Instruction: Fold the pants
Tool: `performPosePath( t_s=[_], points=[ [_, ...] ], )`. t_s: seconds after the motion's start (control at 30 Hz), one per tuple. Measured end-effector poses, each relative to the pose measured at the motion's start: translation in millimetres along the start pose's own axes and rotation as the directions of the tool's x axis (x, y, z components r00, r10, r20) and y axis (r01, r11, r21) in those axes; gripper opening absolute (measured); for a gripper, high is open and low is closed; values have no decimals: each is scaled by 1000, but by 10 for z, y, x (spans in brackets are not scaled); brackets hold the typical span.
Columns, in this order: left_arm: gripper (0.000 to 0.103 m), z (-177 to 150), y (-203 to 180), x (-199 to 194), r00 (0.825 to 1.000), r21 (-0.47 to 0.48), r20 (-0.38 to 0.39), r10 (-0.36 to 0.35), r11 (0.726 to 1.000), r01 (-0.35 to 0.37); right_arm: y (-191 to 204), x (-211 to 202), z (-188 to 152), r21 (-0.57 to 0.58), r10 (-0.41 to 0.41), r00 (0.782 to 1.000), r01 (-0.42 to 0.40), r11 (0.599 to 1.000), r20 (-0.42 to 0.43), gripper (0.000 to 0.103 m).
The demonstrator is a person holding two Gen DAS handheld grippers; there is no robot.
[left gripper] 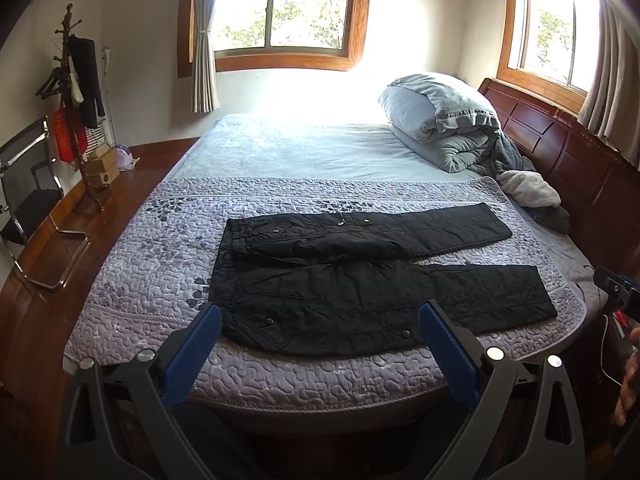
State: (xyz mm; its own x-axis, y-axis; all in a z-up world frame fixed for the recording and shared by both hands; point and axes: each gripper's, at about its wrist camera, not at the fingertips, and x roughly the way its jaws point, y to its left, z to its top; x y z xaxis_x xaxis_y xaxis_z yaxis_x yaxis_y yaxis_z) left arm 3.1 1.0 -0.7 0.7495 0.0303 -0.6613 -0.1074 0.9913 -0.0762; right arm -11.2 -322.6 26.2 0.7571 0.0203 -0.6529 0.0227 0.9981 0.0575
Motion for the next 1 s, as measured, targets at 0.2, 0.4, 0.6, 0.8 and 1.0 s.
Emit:
performPosePath(
  t_s=[0.2, 0.4, 0.6, 0.8, 1.0],
  points=[
    [99, 2, 4, 1, 1000, 0, -1, 3, 1000, -3, -1, 9, 3, -1, -1, 1000, 1, 1000, -2, 101],
    [99, -3, 20, 0, 1000, -2, 0, 1, 1000, -1, 5, 13, -6, -2, -2, 1000, 2, 1000, -3, 101],
    [99, -1, 19, 2, 1000, -2, 0, 2, 1000, -2, 8, 18, -2, -3, -3, 1000, 3, 1000, -3, 101],
    [99, 6, 16, -1, 1000, -3, 1, 3, 1000, -3, 11, 33, 4, -4, -4, 1000, 4, 1000, -5, 101],
    [99, 16, 0, -5, 1000, -1, 4, 5, 1000, -5, 6, 29, 14, -1, -4, 1000, 4, 1000, -5, 101]
  ],
)
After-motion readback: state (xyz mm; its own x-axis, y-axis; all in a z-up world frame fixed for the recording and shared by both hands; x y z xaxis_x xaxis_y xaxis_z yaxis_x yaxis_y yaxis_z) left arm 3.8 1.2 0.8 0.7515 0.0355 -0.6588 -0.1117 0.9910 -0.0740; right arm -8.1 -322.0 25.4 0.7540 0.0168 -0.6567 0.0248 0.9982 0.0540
